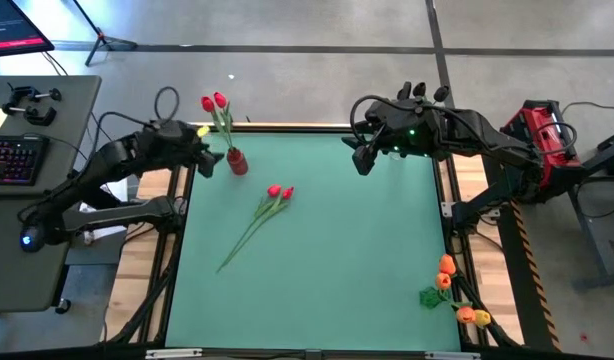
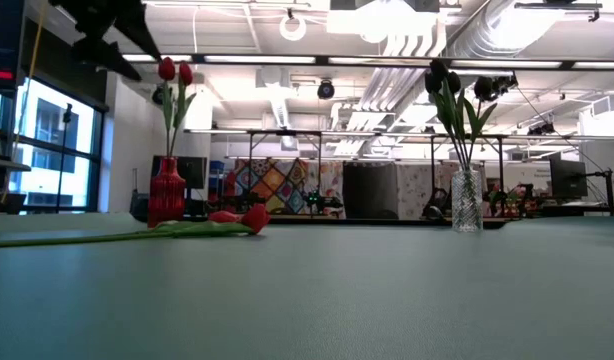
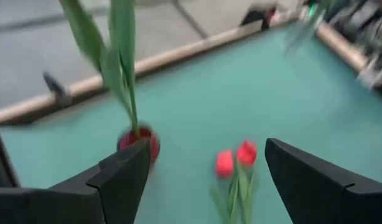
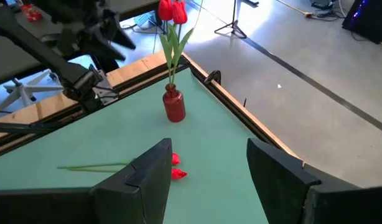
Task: Sort flowers into vase by color
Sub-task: Put the red tulip into the red vase
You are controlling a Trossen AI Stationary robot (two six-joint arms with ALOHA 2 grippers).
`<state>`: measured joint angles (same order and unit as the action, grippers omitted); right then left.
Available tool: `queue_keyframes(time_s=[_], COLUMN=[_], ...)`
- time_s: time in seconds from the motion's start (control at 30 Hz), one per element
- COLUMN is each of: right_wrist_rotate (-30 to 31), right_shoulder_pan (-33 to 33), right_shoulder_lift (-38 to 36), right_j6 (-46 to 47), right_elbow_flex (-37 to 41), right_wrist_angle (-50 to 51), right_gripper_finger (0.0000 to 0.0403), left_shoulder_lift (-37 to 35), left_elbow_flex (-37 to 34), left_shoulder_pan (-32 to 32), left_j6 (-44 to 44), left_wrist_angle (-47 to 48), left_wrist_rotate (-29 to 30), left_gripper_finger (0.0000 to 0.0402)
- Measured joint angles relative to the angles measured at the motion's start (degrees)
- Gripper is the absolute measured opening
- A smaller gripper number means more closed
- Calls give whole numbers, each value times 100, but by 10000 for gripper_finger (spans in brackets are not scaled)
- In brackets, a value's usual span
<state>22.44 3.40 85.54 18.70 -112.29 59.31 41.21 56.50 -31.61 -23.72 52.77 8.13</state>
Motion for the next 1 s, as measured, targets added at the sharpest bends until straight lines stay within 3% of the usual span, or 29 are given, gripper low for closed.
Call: queue_keyframes(time_s=[0.33,0.6,0.83,1.0], right_wrist_rotate=[-3,-63,-66,-68], right_shoulder_pan=[-5,-6,-7,-5], right_shoulder_lift=[0,0,0,0], right_j6=[-70,92,96,155], right_elbow_flex=[0,0,0,1], right_wrist_angle=[16,306,295,289], right_gripper_finger=[197,197,197,197], left_shoulder_lift=[58,296,1076,1856], left_elbow_flex=[-1137,-2261,-2929,-2976], left_shoulder_pan=[885,1867,2269,2294], left_j6=[-1071,-1778,-2165,-2062], left_wrist_angle=[-163,-1839,-2941,-3445], left_wrist_rotate=[-336,-264,-22,134], left_gripper_finger=[301,268,250,243])
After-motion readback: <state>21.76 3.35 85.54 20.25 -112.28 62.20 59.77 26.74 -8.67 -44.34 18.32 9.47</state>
